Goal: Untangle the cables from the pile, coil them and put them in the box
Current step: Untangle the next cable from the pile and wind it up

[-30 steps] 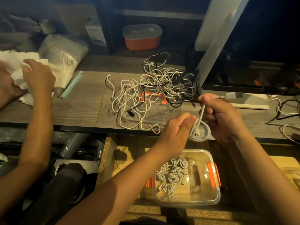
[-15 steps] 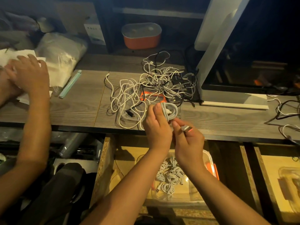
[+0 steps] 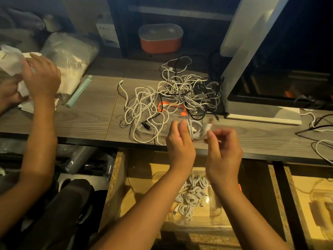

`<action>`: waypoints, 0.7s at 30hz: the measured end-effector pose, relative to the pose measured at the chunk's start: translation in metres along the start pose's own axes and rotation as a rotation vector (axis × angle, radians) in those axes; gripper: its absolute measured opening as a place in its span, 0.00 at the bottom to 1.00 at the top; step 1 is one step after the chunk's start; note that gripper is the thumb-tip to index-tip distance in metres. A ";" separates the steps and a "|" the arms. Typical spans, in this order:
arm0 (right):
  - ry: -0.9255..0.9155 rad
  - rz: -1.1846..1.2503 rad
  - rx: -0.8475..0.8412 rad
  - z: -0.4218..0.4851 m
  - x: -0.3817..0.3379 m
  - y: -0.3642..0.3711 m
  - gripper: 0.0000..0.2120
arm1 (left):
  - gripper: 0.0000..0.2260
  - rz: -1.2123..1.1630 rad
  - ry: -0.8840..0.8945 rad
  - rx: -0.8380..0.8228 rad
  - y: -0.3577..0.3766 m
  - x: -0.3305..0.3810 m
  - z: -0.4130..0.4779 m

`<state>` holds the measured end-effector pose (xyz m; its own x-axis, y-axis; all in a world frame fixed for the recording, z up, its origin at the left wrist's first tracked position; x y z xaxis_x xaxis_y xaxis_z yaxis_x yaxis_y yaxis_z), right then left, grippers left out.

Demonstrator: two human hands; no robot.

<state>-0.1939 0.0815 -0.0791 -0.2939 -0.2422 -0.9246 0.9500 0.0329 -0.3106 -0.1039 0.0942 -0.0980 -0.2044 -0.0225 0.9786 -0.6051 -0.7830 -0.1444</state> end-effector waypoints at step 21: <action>-0.326 -0.589 -0.271 -0.002 0.007 0.018 0.09 | 0.26 0.305 0.311 0.004 -0.006 -0.031 0.003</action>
<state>-0.1789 0.0823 -0.0913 -0.6621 -0.5691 -0.4875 0.5718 0.0368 -0.8195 -0.0913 0.0978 -0.1272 -0.5958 -0.0651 0.8005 -0.4786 -0.7716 -0.4190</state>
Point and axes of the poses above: each hand's wrist, its own z-axis towards the middle knuckle, its own y-axis out of the palm, x = y × z, the point moved 2 cm from there along z, towards the middle knuckle, and after that the axes turned 1 degree about z, right-handed, at the moved point
